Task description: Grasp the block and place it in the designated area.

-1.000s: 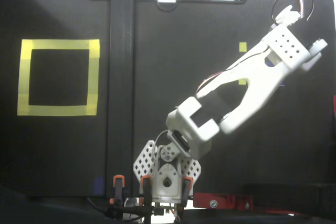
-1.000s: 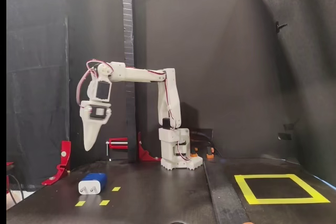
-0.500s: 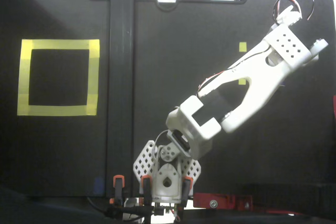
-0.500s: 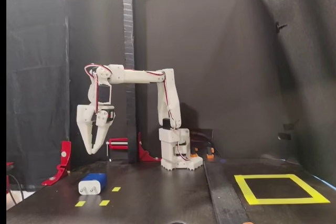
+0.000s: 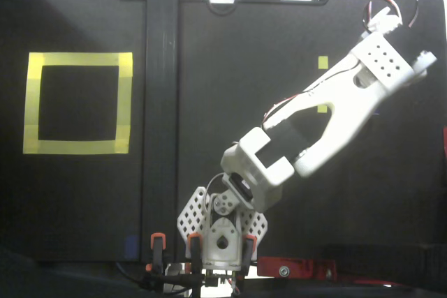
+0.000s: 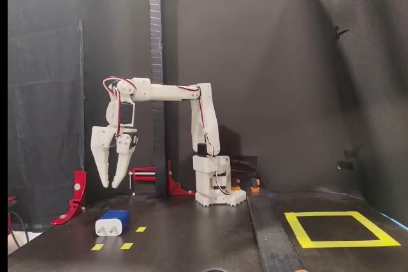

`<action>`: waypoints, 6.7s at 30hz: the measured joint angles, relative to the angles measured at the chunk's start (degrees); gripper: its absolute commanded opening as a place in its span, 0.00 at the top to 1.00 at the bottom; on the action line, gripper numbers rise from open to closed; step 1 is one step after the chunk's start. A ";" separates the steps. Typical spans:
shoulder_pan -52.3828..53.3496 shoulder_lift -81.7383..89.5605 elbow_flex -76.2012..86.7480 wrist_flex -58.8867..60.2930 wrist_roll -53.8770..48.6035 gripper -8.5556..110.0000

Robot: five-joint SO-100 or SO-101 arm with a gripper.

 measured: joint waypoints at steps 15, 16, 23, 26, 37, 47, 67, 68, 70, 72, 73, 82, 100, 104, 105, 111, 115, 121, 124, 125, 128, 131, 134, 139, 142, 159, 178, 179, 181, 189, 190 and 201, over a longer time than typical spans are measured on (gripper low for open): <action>2.02 0.00 0.00 -2.64 -0.18 0.63; 2.02 0.00 0.00 -2.64 -0.26 0.63; 2.72 -2.37 0.00 -3.43 -2.64 0.63; 3.34 -4.57 0.00 -4.39 -3.69 0.63; 3.43 -12.13 0.00 -10.20 -4.31 0.63; 3.43 -16.44 0.00 -12.30 -5.01 0.56; 3.34 -21.97 -0.18 -13.97 -5.89 0.56; 3.34 -22.15 -0.26 -13.97 -5.89 0.56; 3.34 -22.15 -0.26 -13.97 -5.89 0.56; 3.16 -22.15 -0.26 -13.97 -5.89 0.56; 2.99 -22.15 -0.26 -14.06 -5.89 0.57; 2.64 -22.15 -0.26 -14.06 -5.89 0.73; 2.55 -22.24 -0.26 -13.80 -5.89 0.77; 2.55 -22.24 -0.35 -13.80 -5.98 0.77; 2.55 -22.24 -0.53 -13.80 -5.80 0.77; 2.55 -22.41 -1.23 -12.92 -5.01 0.77; 2.55 -22.50 -5.71 -8.70 -4.13 0.77; 2.55 -22.50 -12.57 -2.29 -2.99 0.77; 2.55 -22.41 -14.06 -0.53 -1.85 0.77; 2.46 -22.15 -14.15 -0.09 -1.41 0.77; 2.29 -20.65 -15.03 1.32 -0.09 0.77; 1.93 -18.90 -16.08 2.90 0.79 0.77; 1.93 -16.79 -16.52 4.31 1.05 0.77; 1.93 -13.54 -16.52 6.42 1.58 0.77; 1.93 -11.95 -16.52 7.91 1.85 0.77; 2.20 -10.72 -16.52 9.23 2.55 0.77; -15.29 -5.01 -7.29 4.57 22.41 0.77; -16.70 -4.75 -6.94 4.66 23.99 0.77; -19.07 -4.31 -6.24 4.66 26.46 0.77; -30.15 -3.96 -5.45 4.75 39.11 0.77; -31.46 -3.96 -5.45 4.75 40.43 0.77; -47.90 -1.93 -5.27 6.50 55.99 0.77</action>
